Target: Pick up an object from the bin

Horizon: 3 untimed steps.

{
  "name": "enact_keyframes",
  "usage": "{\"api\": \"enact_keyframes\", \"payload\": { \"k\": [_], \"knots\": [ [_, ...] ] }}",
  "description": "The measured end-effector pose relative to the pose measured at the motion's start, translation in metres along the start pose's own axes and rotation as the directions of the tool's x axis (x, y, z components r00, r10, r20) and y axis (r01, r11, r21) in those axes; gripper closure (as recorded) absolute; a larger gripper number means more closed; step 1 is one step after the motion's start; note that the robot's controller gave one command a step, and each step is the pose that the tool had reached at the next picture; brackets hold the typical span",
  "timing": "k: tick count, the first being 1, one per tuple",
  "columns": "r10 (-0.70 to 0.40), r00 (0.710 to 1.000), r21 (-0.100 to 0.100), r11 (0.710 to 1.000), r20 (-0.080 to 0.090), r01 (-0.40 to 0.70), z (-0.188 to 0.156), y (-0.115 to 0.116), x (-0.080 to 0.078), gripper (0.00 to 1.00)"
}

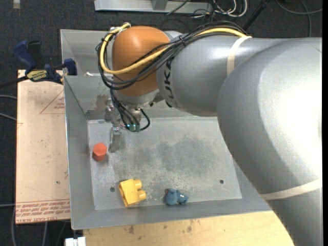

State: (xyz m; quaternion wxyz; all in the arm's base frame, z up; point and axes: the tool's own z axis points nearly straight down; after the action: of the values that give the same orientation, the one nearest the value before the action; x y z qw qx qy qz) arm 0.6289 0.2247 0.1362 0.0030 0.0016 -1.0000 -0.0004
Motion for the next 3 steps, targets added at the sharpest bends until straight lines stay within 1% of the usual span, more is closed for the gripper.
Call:
{"api": "enact_keyframes", "payload": {
  "k": [1, 2, 3],
  "knots": [
    [-0.273, 0.962, 0.001, 0.962, 0.002, 0.273, 0.069, 0.027, 0.041, 0.00],
    [-0.295, 0.956, 0.001, 0.956, 0.012, 0.295, 0.034, 0.026, 0.036, 0.00],
    [-0.168, 0.986, 0.000, 0.986, 0.007, 0.168, 0.033, 0.021, 0.038, 0.00]
  ]
}}
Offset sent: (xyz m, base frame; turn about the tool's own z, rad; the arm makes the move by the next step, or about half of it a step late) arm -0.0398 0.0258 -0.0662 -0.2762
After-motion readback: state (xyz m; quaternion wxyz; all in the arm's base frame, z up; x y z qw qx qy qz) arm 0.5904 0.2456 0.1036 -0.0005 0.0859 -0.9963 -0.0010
